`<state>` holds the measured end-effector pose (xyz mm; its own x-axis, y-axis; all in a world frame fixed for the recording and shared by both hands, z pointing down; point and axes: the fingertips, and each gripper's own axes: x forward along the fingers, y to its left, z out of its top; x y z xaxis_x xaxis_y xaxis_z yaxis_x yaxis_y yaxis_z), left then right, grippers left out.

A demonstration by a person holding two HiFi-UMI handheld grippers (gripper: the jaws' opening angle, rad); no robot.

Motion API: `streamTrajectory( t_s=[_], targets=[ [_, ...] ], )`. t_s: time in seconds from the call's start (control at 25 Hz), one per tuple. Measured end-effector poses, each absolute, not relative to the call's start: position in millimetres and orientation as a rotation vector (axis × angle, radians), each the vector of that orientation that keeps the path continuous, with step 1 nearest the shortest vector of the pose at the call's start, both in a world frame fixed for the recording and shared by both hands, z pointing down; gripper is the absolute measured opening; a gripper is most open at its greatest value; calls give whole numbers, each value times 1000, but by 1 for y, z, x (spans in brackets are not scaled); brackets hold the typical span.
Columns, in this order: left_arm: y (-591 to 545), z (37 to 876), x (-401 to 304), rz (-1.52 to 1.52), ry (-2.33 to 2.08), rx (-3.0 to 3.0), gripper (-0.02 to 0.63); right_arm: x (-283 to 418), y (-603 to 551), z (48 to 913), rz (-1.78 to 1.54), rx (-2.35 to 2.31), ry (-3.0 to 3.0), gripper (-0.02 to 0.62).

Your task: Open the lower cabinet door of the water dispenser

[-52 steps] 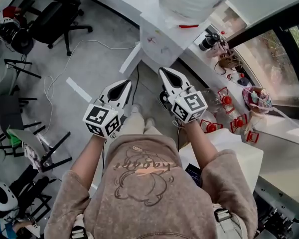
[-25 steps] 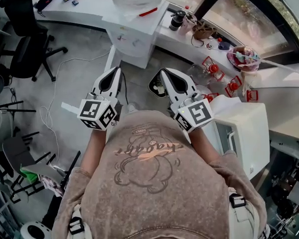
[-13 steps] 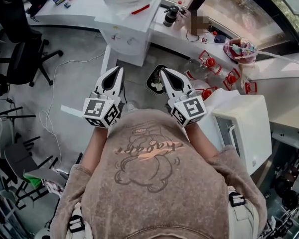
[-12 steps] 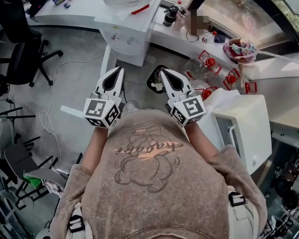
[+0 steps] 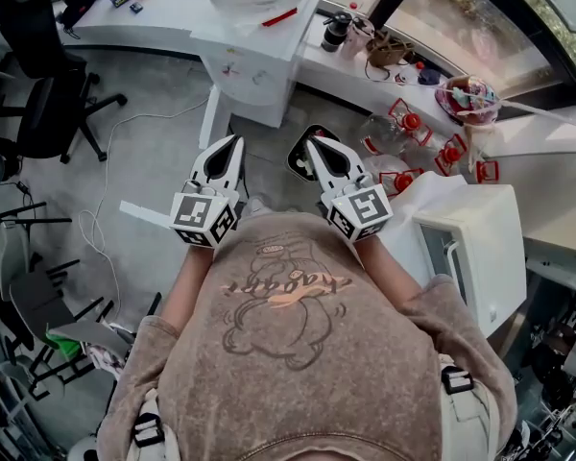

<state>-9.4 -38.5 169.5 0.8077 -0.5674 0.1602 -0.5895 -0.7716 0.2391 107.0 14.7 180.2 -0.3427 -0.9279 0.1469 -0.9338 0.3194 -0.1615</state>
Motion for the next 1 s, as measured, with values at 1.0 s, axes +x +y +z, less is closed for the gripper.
streamTrajectory(
  t_s=[1.0],
  targets=[
    [-41,154,-20,75,-923,2701,12,102,12,168,344,1798,-2550,5]
  ],
)
